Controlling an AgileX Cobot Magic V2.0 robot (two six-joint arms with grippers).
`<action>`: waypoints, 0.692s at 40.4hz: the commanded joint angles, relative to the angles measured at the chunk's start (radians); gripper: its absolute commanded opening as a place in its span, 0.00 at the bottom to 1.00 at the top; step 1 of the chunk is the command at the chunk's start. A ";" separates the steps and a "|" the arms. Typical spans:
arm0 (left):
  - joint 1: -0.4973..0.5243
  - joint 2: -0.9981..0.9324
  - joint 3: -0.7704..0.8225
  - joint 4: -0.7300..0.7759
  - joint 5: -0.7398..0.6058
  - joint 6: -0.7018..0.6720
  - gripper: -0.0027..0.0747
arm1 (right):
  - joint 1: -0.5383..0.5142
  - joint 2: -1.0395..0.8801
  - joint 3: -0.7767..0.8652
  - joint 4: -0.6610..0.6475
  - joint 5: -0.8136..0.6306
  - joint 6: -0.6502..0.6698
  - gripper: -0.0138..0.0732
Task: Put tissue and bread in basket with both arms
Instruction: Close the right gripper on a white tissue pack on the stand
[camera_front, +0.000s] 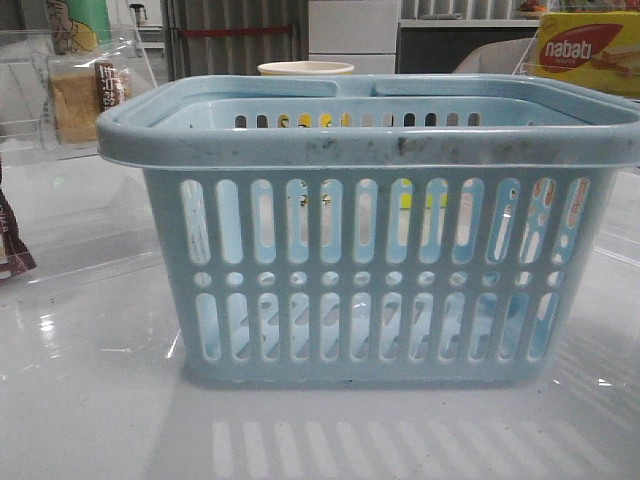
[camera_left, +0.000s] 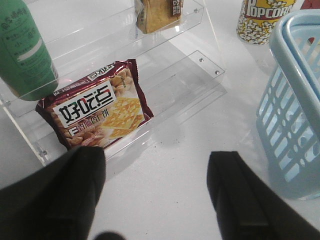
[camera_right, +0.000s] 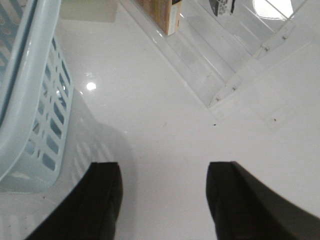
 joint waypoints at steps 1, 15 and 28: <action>0.002 0.002 -0.028 -0.009 -0.069 0.002 0.69 | -0.006 0.043 -0.037 -0.032 -0.140 -0.003 0.73; 0.002 0.002 -0.028 -0.009 -0.069 0.002 0.69 | -0.127 0.312 -0.269 -0.024 -0.170 -0.002 0.73; 0.002 0.002 -0.028 -0.009 -0.069 0.002 0.69 | -0.145 0.578 -0.482 -0.012 -0.181 -0.002 0.73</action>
